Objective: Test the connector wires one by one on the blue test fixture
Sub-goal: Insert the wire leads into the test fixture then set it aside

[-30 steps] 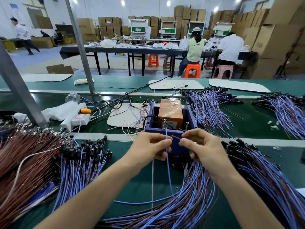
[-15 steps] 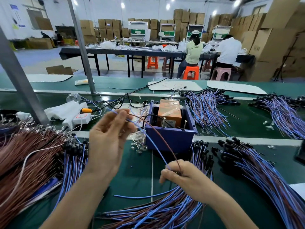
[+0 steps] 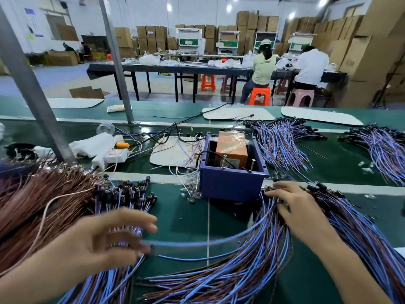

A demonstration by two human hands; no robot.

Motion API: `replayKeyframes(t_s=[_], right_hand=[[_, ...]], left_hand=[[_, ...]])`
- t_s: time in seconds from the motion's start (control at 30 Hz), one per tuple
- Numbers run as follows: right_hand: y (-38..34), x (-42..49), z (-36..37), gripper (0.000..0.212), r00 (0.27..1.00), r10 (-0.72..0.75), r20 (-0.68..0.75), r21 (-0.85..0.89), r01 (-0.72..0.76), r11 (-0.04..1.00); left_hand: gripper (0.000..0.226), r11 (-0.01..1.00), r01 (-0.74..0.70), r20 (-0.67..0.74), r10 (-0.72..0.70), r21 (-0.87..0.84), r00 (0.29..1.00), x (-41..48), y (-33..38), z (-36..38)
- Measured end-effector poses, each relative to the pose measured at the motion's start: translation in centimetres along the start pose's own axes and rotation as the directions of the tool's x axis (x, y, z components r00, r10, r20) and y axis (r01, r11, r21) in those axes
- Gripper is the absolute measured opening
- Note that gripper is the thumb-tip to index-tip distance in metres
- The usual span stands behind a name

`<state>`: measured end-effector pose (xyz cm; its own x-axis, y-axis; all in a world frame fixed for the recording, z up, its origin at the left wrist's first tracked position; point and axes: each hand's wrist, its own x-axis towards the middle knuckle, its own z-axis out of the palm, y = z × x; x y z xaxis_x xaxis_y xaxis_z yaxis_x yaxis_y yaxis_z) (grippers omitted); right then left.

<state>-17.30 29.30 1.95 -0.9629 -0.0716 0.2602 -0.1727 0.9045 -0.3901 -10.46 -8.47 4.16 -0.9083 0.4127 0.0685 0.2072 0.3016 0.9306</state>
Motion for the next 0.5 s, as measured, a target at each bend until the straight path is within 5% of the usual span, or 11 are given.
replayKeyframes(t_s=[0.07,0.13,0.2,0.33,0.43,0.5], right_hand=[[0.8,-0.1,0.9,0.043,0.975,0.111,0.194,-0.049,-0.103,0.993],[0.9,-0.5,2.0,0.042,0.964,0.121,0.238,-0.032,-0.116,0.993],[0.5,-0.8,2.9,0.036,0.974,0.076,0.214,0.013,-0.081,0.997],[0.0,-1.1,3.7,0.032,0.977,0.025,0.211,0.112,-0.049,0.992],[-1.0,-1.8,3.4,0.017,0.988,0.025,0.153,0.208,-0.057,0.976],[-2.8,-2.2,3.2,0.031,0.978,0.131,0.163,0.511,-0.197,0.837]], left_hand=[[0.055,0.973,0.197,0.195,-0.218,0.120,0.956,-0.3,-0.6,0.1],[0.040,0.851,0.227,0.021,-0.269,0.473,0.963,0.5,-2.1,1.1],[0.038,0.580,0.229,-0.074,-0.278,0.781,0.958,1.5,-3.3,3.2],[0.043,0.304,0.274,-0.187,-0.287,0.912,0.940,2.5,-5.2,5.6],[0.057,0.332,0.303,-0.234,-0.233,0.893,0.944,2.8,-5.2,5.2],[0.066,0.478,0.309,-0.288,-0.119,0.822,0.950,3.6,-3.7,4.8]])
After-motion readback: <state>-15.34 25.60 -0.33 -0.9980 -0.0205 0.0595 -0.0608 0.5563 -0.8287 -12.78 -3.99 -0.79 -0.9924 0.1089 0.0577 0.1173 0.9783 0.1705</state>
